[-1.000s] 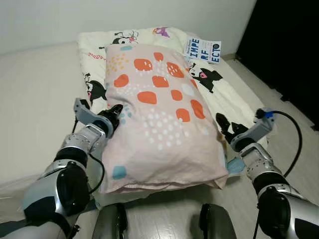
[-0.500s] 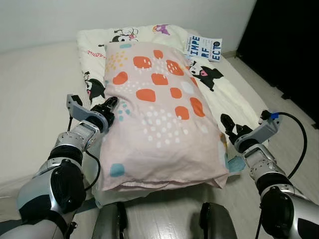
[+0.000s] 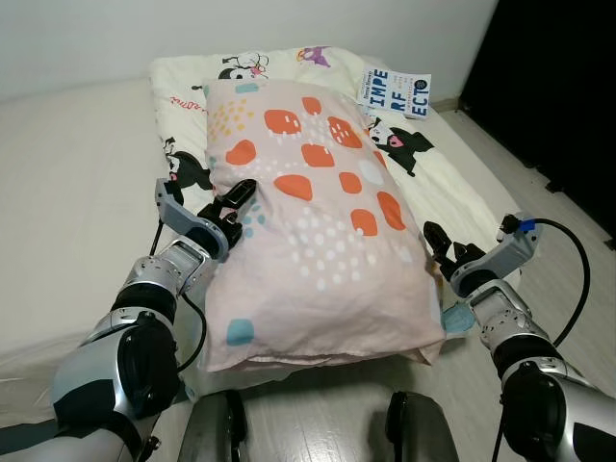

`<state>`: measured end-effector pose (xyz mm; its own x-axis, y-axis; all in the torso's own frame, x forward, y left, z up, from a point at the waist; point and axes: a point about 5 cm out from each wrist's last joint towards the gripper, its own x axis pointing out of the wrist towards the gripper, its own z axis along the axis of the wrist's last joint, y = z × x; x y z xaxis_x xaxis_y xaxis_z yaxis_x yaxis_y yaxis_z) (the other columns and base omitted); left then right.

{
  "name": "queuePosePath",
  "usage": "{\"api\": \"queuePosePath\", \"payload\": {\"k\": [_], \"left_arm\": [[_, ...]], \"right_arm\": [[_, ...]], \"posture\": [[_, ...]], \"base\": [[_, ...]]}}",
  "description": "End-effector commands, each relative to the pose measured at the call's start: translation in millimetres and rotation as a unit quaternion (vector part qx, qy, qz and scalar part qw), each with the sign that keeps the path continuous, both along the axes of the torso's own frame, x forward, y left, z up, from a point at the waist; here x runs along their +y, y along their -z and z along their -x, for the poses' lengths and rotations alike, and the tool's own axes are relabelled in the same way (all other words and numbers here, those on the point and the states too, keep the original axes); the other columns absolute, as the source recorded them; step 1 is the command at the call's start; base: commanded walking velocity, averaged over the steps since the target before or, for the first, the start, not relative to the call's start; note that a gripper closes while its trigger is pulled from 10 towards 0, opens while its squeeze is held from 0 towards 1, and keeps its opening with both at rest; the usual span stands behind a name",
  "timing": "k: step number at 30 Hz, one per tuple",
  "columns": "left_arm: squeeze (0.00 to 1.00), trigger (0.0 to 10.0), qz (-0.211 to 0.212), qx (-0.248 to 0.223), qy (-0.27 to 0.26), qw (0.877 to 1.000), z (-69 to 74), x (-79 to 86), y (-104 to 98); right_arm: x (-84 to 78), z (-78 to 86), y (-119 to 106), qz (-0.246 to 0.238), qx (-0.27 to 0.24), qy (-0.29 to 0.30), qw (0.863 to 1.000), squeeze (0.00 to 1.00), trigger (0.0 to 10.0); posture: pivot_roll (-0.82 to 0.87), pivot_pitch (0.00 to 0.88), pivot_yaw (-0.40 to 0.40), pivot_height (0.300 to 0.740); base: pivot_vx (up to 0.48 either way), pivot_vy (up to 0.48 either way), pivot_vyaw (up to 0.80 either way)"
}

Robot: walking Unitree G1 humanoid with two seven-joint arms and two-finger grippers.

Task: Clean up the room

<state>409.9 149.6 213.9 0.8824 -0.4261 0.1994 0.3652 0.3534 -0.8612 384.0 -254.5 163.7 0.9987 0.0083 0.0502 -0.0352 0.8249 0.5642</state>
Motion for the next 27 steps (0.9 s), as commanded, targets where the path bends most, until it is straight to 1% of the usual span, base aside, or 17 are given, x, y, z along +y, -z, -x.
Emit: {"api": "queuePosePath", "payload": {"k": [1, 2, 3, 4, 6, 7, 8, 9, 10, 11, 12, 13, 15, 16, 20, 26, 27], "left_arm": [[0.63, 10.0, -0.064, -0.002, 0.063, 0.996, 4.5, -20.7, 11], [0.63, 10.0, -0.082, -0.005, 0.072, 0.994, 5.2, -23.8, 12], [0.63, 10.0, -0.082, -0.005, 0.072, 0.994, 5.2, -23.8, 12], [0.00, 10.0, -0.123, -0.012, 0.082, 0.989, 6.2, -29.0, 16], [0.00, 10.0, -0.213, -0.017, 0.103, 0.971, 9.0, -40.9, 28], [0.00, 10.0, -0.228, -0.015, 0.116, 0.967, 11.0, -47.4, 32], [0.00, 10.0, -0.228, -0.015, 0.116, 0.967, 11.0, -47.4, 32], [0.00, 7.3, -0.226, -0.005, 0.132, 0.965, 14.0, -55.4, 38], [0.00, 7.3, -0.226, -0.005, 0.132, 0.965, 14.0, -55.4, 38], [0.00, 6.5, -0.226, -0.001, 0.136, 0.965, 15.2, -59.3, 41], [0.00, 4.7, -0.229, 0.005, 0.134, 0.964, 15.6, -62.0, 43], [0.00, 2.5, -0.233, 0.017, 0.124, 0.964, 15.4, -63.3, 45], [0.00, 2.5, -0.233, 0.017, 0.124, 0.964, 15.4, -63.3, 45], [0.00, 0.0, -0.238, 0.024, 0.116, 0.964, 15.1, -63.8, 47], [0.00, 0.0, -0.240, 0.029, 0.092, 0.966, 13.5, -65.4, 47], [0.00, 0.0, -0.220, 0.019, 0.106, 0.969, 14.5, -69.3, 44], [0.00, 0.0, -0.254, 0.008, 0.121, 0.960, 16.4, -71.2, 47]], "right_arm": [[2.6, 4.6, 17, -0.007, 0.035, 0.000, 0.999, 0.00, 10.0], [2.7, 4.6, 18, -0.006, 0.036, 0.000, 0.999, 0.00, 10.0], [2.7, 4.6, 18, -0.006, 0.036, 0.000, 0.999, 0.00, 10.0], [3.2, 4.7, 19, -0.003, 0.042, 0.001, 0.999, 0.00, 10.0], [6.2, 4.8, 22, 0.000, 0.049, -0.002, 0.999, 0.00, 10.0], [12.1, 4.2, 23, -0.006, 0.046, -0.023, 0.999, 0.00, 10.0], [12.1, 4.2, 23, -0.006, 0.046, -0.023, 0.999, 0.00, 10.0], [24.9, 3.5, 26, -0.001, 0.043, -0.070, 0.997, 0.00, 10.0], [24.9, 3.5, 26, -0.001, 0.043, -0.070, 0.997, 0.00, 10.0], [31.4, 3.4, 27, 0.004, 0.041, -0.091, 0.995, 0.00, 10.0], [35.3, 3.4, 28, 0.009, 0.039, -0.102, 0.994, 0.00, 10.0], [37.1, 3.4, 29, 0.010, 0.038, -0.105, 0.994, 0.00, 10.0], [37.1, 3.4, 29, 0.010, 0.038, -0.105, 0.994, 0.00, 10.0], [37.2, 3.4, 29, 0.007, 0.036, -0.103, 0.994, 0.00, 10.0], [28.3, 5.1, 29, 0.001, 0.036, -0.078, 0.996, 0.00, 10.0], [20.6, 6.4, 28, -0.001, 0.034, -0.068, 0.997, 0.00, 10.0], [17.1, 6.5, 25, -0.003, 0.029, -0.064, 0.998, 0.00, 10.0]], "posture": [[0.10, 0.365, 0.046, 0.553], [0.10, 0.365, 0.046, 0.553], [0.10, 0.365, 0.046, 0.553], [0.10, 0.366, 0.047, 0.553], [0.10, 0.367, 0.049, 0.553], [0.10, 0.366, 0.050, 0.553], [0.10, 0.366, 0.050, 0.553], [0.10, 0.366, 0.050, 0.553], [0.10, 0.366, 0.050, 0.553], [0.11, 0.364, 0.048, 0.553], [0.11, 0.364, 0.048, 0.553], [0.11, 0.363, 0.048, 0.553], [0.11, 0.363, 0.048, 0.553], [0.11, 0.363, 0.048, 0.553], [0.10, 0.356, 0.048, 0.553], [0.09, 0.348, 0.049, 0.553], [0.09, 0.346, 0.048, 0.553]], "base": [[0.000, 0.000, 0.00], [0.000, 0.000, 0.00], [0.000, 0.000, 0.00], [0.000, 0.000, 0.00], [0.000, 0.000, 0.00], [0.000, 0.000, 0.00], [0.000, 0.000, 0.00], [0.000, 0.000, 0.00], [0.000, 0.000, 0.00], [0.000, 0.000, 0.00], [0.000, 0.000, 0.00], [0.000, 0.000, 0.00], [0.000, 0.000, 0.00], [0.000, 0.000, 0.00], [0.000, 0.000, 0.00], [0.000, 0.000, 0.00], [0.000, 0.000, 0.00]]}}
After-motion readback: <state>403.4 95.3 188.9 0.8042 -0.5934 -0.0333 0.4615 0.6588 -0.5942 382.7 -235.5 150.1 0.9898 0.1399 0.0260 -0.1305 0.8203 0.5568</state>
